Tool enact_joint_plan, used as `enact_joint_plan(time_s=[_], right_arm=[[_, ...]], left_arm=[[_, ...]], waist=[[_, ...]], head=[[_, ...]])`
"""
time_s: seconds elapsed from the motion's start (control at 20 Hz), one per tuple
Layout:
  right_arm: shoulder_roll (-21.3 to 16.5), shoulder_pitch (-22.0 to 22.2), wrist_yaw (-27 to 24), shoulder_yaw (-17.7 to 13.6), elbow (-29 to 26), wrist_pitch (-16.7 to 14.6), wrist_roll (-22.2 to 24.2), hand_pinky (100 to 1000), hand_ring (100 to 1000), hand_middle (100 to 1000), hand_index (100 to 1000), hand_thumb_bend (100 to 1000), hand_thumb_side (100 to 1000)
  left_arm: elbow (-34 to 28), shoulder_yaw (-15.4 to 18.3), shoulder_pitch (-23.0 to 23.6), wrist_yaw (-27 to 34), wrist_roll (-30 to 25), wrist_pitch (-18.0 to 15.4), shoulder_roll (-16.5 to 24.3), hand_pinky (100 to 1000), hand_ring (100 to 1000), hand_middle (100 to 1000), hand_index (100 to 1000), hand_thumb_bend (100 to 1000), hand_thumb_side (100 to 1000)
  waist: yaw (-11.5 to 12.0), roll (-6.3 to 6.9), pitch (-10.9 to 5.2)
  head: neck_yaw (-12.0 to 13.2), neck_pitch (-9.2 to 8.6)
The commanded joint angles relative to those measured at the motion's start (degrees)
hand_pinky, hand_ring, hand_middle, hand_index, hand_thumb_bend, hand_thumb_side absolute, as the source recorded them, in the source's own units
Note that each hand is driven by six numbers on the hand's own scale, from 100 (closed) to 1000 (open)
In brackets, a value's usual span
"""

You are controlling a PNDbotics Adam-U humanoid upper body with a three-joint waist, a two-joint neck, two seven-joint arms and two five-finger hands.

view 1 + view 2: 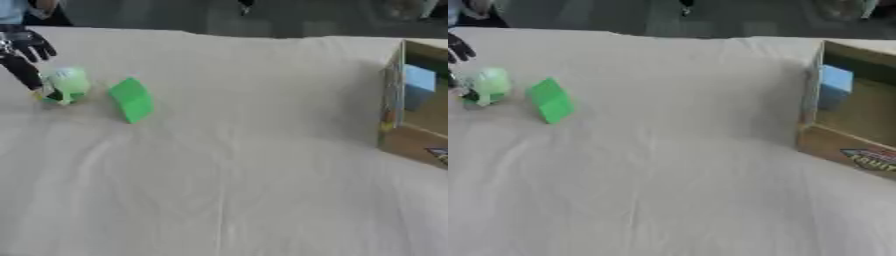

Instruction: Pick up the objects with one hand, pass them to the other hand, and then place them into the box on the other side of the table.

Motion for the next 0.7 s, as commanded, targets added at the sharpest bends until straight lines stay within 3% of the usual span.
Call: enact_joint_plan(time_s=[0.05,0.35,0.7], right_arm=[[-0.96,-1.01,0.51,-0.35,-1.23,0.05,-0.26,994,998,854,946,106,443],[-0.6,-0.81,0.85,-0.34,-1.89,-0.04,-0.25,993,996,852,944,107,447],[-0.24,-0.91,1.32,-0.14,-2.2,0.07,-0.24,993,995,851,946,109,451]], left_arm=[[0.31,1.89,-1.63,-2.12,0.89,0.48,0.69,802,822,769,848,681,100],[1.69,2.91,-2.33,-5.04,3.53,1.46,0.43,806,827,774,853,704,100],[3.3,3.61,-2.85,-9.14,3.0,2.29,0.22,809,831,777,849,715,100]], waist=[[-0.21,-0.06,-0.56],[-0.88,-0.15,0.69],[-1.57,0.05,1.82]], head=[[0.5,-1.49],[1.1,-2.31],[2.66,-2.7]])
